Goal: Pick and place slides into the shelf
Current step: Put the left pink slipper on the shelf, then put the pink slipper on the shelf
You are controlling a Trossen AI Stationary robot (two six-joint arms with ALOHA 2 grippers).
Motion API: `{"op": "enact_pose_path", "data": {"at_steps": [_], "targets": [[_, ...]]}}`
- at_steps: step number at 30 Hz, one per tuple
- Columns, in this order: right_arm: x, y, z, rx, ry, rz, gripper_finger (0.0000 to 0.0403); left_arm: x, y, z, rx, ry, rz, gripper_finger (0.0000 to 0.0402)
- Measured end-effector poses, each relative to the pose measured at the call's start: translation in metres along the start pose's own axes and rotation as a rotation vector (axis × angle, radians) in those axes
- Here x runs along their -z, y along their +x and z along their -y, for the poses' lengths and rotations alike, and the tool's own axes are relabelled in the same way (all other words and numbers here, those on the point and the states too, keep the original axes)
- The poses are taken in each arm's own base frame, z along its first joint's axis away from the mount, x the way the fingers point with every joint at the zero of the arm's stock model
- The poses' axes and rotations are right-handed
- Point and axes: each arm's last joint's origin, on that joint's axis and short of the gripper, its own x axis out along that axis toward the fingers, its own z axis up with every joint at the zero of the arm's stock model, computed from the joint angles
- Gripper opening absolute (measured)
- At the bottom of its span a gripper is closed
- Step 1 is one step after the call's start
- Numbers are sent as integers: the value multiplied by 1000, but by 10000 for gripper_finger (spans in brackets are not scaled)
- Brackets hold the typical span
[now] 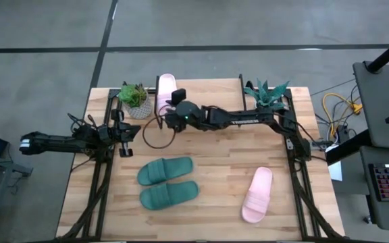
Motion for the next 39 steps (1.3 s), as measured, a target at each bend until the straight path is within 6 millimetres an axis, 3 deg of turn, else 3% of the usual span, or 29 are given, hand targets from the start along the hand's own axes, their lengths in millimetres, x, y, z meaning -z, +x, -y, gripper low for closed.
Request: {"op": "enact_pose_path", "data": {"at_steps": [13,26,35,39], "targets": [[-20,-28,39,-278,199,-14,176,0,0,0,1,0,-2,0],[-13,-85,75,-488,325,-316,149,0,0,0,1,1,-4,0],[0,-124,70,-628,417,-578,137,0,0,0,1,1,-3,0],[-7,-137,60,-655,434,-603,138,1,0,0,1,1,-3,0]]}}
